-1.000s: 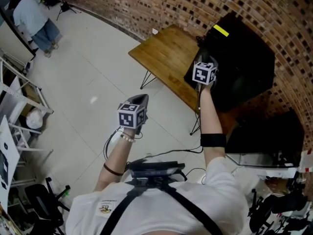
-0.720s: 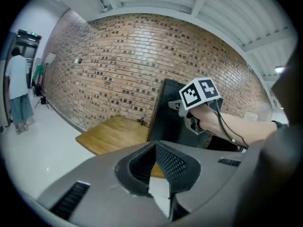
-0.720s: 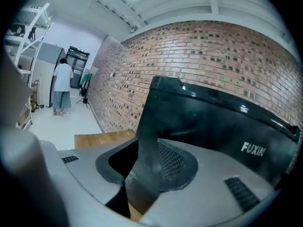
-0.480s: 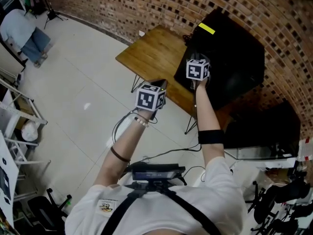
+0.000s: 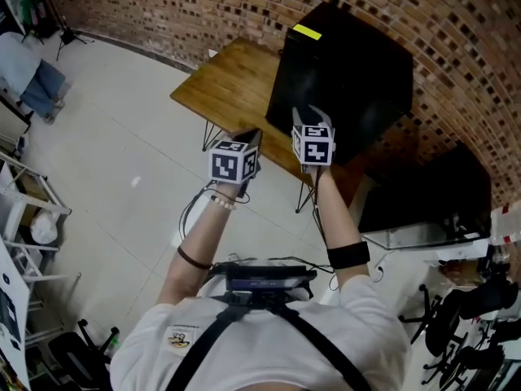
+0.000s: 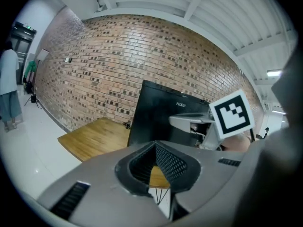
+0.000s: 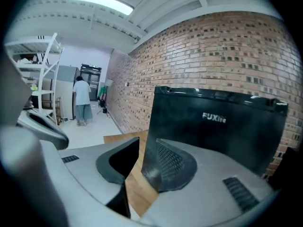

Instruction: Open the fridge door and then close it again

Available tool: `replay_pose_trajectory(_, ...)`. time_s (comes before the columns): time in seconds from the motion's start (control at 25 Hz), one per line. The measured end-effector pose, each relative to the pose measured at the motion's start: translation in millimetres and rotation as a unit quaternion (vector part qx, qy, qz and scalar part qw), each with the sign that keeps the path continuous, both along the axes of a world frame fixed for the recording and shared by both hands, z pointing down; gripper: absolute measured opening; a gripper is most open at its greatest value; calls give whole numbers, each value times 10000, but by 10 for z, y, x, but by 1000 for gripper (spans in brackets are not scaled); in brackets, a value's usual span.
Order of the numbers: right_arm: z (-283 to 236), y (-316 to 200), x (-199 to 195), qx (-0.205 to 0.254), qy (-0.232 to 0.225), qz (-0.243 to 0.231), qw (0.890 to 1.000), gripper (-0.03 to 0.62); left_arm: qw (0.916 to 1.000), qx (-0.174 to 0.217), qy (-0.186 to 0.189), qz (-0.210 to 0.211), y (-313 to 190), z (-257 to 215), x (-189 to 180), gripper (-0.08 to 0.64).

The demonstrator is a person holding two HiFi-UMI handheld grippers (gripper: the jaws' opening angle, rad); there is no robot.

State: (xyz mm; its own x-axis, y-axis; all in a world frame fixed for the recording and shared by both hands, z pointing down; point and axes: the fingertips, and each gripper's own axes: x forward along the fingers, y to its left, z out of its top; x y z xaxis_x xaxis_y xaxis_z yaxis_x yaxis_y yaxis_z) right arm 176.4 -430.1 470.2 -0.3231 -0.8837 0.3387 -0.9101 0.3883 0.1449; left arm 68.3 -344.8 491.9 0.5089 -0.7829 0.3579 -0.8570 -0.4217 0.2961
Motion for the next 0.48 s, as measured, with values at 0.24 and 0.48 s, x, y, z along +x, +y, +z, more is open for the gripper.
replay_pose_trajectory(0.24,178,916,392,-231,-534,-283,9979,45,9998,89,-87,-178,357,22,308,2)
replay_pose_trajectory(0.48,352,1441,830,-552,-1034,-148,9930,17,9993,141,-222,-254,723,135,564,2)
